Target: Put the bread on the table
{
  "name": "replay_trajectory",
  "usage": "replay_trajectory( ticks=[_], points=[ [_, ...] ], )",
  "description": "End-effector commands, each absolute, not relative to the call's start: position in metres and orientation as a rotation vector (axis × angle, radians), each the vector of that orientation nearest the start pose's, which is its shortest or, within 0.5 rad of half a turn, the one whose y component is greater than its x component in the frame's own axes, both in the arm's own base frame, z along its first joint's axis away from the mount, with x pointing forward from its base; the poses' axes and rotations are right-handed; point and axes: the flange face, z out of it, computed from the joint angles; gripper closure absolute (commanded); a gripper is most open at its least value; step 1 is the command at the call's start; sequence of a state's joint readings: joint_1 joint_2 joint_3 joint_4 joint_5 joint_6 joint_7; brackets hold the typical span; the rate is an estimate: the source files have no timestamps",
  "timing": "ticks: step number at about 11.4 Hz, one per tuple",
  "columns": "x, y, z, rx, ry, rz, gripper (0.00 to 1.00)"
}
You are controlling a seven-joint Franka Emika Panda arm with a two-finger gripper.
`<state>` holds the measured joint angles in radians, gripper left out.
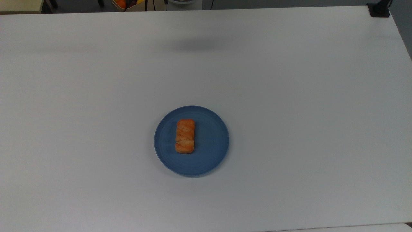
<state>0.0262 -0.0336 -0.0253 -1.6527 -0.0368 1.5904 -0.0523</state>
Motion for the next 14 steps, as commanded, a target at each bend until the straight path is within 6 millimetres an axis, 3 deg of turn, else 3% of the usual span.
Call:
replay_trajectory(
  ticks=[1,5,8,11,14],
  points=[
    [0.537,-0.003,0.607,-3.181,-0.097,0.07,0.0],
    [0.541,-0.001,0.605,-3.176,-0.102,0.06,0.0],
    [0.573,0.014,0.598,-3.158,-0.109,-0.07,0.0],
    [0.615,0.034,0.574,-3.125,0.043,-0.201,0.0],
    [0.658,0.058,0.523,-3.113,0.024,-0.303,0.0]
  ],
)
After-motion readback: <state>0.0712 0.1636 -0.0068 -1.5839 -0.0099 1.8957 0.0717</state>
